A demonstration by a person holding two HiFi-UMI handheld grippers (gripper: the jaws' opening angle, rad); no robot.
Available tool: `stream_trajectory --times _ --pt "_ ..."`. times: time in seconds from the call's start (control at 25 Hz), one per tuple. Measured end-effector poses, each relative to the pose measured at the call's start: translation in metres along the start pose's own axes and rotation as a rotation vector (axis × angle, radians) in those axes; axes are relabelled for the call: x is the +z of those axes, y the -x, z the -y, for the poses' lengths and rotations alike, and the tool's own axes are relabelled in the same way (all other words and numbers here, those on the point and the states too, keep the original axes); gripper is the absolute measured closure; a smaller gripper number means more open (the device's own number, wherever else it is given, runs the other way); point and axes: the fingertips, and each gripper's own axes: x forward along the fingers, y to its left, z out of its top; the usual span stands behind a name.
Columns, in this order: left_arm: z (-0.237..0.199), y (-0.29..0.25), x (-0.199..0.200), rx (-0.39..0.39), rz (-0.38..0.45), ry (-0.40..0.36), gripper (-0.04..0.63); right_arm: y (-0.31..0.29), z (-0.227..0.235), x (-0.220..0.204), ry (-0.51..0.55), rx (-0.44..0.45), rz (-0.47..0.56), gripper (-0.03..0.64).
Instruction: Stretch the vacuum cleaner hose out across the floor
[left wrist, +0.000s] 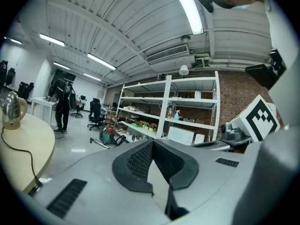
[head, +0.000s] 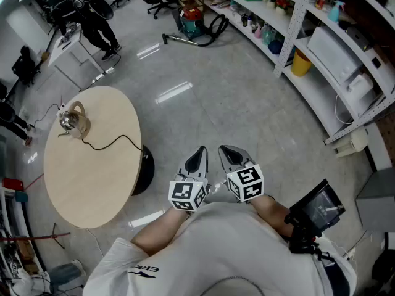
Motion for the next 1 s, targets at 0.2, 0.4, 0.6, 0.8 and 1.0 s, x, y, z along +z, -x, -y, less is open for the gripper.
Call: stream_trajectory --times 0.2,0.4,0.6,0.8,1.0 --pt "-0.003 0.002 -0.002 0.002 -0.002 0.001 0.592 -0.002 -0.003 -0.004 0.001 0.002 -0.006 0.615" --pt "-0.012 0.005 -0.003 0.014 0.004 0.014 0.592 -0.007 -0.008 -0.005 0.003 -0.001 -0.008 0.615" --pt "-0.021 0.011 -0.002 0.022 0.016 0.026 0.592 -0.013 -0.016 -0.005 0.001 -0.004 -0.007 0.615" --pt "-0.036 0.019 0.002 0.016 0.022 0.035 0.592 -0.024 -0.031 -0.002 0.003 -0.008 -0.008 0.615" --pt "-0.071 0.036 0.002 0.024 -0.006 0.05 0.592 -0.044 -0.061 0.0 -0.005 -0.021 -0.015 0.615"
